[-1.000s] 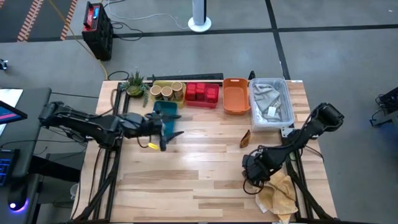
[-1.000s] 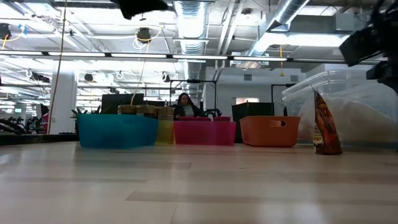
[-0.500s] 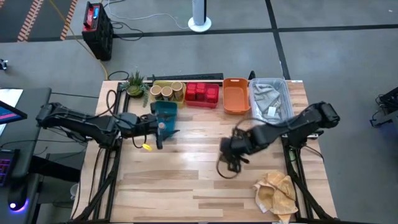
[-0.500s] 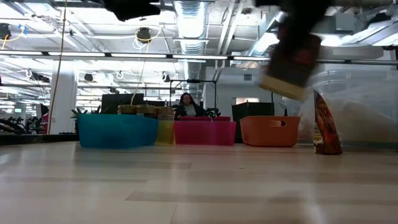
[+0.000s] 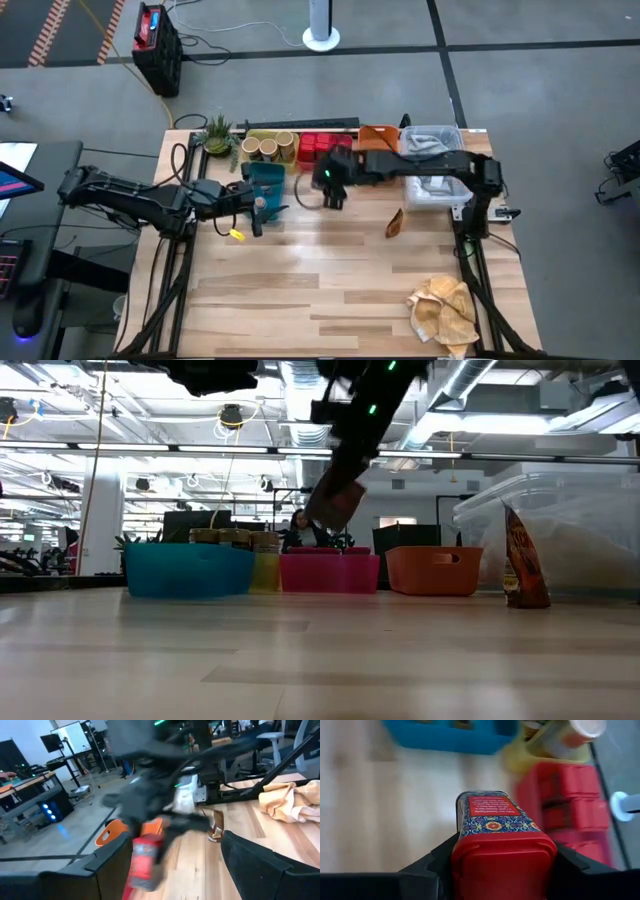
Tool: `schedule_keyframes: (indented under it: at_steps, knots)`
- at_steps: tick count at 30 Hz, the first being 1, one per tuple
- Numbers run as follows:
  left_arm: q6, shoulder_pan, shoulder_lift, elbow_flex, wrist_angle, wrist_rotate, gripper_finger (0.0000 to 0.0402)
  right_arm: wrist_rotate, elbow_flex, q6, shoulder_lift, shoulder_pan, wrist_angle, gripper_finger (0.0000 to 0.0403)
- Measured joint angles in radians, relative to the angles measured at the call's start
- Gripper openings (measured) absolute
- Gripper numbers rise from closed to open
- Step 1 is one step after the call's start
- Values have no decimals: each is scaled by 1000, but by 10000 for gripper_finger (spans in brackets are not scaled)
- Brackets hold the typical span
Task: Sort spices by type
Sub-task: Put the red seasoning can into the red bin
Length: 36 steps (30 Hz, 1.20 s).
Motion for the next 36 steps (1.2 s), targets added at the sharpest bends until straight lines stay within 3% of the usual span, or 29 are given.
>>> schedule_keyframes:
  at_steps: [8,14,22,34,36]
  knots:
    - [6,0,0,0,-39,0,288,-14,19,-161,39,-158,66,236]
    - [15,0,0,0,-44,0,288,-200,19,-201,38,-253,65,237]
    - [23,0,0,0,-40,-12,288,-245,8,-220,36,-281,188,236]
    - [21,-3,0,0,-31,-15,288,-235,8,-294,143,-297,251,236]
    - [19,-3,0,0,-41,-15,288,-168,8,-304,162,-297,237,236]
